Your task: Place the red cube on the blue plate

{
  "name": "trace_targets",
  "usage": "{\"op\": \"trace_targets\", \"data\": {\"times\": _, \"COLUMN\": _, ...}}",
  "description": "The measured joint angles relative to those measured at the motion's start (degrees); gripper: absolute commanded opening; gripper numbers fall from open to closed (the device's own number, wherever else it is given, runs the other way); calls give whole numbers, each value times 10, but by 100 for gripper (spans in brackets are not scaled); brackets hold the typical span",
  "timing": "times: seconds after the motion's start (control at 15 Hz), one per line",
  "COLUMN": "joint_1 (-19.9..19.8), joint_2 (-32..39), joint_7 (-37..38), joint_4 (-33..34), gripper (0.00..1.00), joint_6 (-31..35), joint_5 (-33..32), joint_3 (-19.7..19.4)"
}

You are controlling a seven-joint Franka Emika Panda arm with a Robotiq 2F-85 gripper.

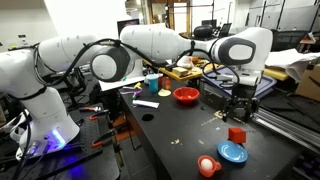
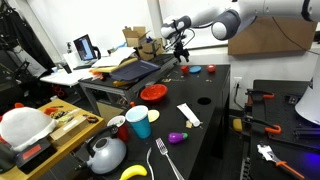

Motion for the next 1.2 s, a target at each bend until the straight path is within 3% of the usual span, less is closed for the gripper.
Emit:
{"op": "trace_targets", "data": {"times": 0.33, "joint_1": 1, "joint_2": 27, "joint_7": 12, "joint_4": 0, "gripper": 100, "joint_6": -5, "joint_5": -11, "joint_3": -1}}
{"op": "trace_targets", "data": {"times": 0.4, "joint_1": 1, "joint_2": 31, "joint_7": 15, "joint_4": 1, "gripper": 75, "joint_6": -5, "joint_5": -17, "joint_3": -3}}
{"op": "trace_targets", "data": {"times": 0.53, "joint_1": 1, "joint_2": 34, "joint_7": 19, "joint_4": 1, "gripper": 66, "joint_6": -4, "joint_5": -22, "joint_3": -6}}
{"op": "trace_targets", "data": {"times": 1.0, "joint_1": 1, "joint_2": 34, "joint_7": 19, "joint_4": 3, "gripper": 12, "joint_6": 2, "joint_5": -24, "joint_3": -7}}
{"op": "trace_targets", "data": {"times": 1.13, "joint_1": 0, "joint_2": 33, "joint_7": 19, "joint_4": 3, "gripper": 0, "joint_6": 2, "joint_5": -26, "joint_3": -7}}
{"op": "trace_targets", "data": {"times": 1.2, "joint_1": 0, "joint_2": 33, "joint_7": 19, "joint_4": 3, "gripper": 0, "joint_6": 3, "joint_5": -27, "joint_3": -7}}
